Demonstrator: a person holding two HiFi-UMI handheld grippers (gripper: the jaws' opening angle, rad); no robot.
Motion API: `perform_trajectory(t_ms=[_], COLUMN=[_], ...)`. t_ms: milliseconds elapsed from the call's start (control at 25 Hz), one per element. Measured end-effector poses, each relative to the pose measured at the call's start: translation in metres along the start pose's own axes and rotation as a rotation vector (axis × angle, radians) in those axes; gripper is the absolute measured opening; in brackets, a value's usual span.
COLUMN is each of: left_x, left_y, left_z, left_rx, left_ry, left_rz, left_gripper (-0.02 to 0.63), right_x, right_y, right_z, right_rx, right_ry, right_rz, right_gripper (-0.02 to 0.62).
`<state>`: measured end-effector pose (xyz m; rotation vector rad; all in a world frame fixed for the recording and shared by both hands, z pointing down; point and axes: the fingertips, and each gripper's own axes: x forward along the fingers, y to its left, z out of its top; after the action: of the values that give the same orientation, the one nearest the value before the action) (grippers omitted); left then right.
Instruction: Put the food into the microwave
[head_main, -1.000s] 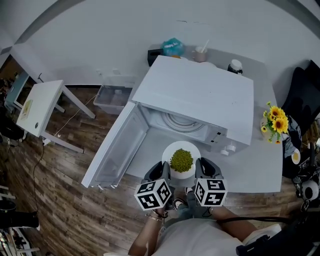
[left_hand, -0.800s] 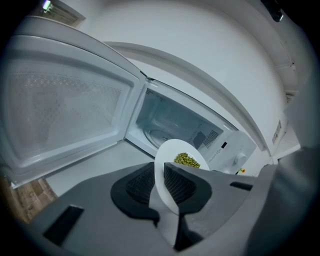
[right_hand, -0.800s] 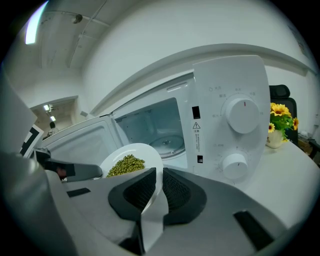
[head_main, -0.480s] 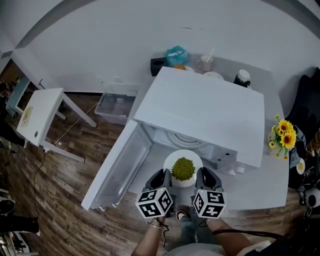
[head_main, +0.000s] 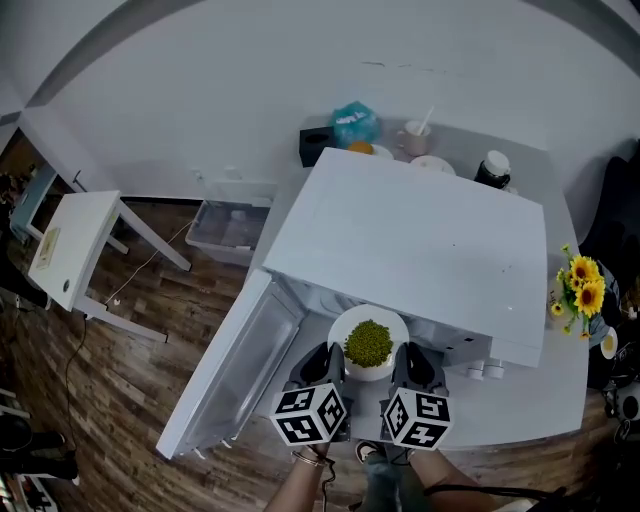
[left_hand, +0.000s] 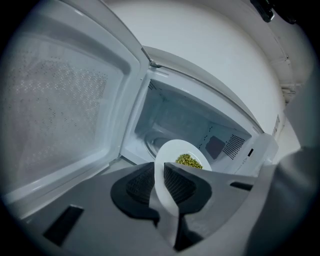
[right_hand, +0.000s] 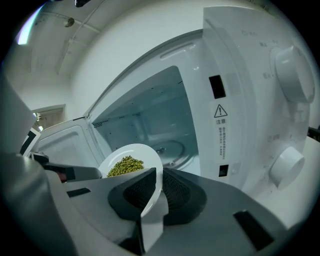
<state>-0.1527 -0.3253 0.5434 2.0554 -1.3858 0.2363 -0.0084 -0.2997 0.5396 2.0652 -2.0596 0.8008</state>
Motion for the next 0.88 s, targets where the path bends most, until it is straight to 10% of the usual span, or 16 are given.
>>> perform_trajectory(t_ms=[880], left_x=[0.059], left_y=[0.006], left_z=[0.031], left_rx=[0.0], left_ry=[-0.043], left_rz=[-0.061], left_gripper=[0.061], right_x=[0.045], right_y=[-0.008], right_z=[0.027], right_rx=[0.023], right_ry=[-0.092], right_rz=[-0.097], right_gripper=[0.052])
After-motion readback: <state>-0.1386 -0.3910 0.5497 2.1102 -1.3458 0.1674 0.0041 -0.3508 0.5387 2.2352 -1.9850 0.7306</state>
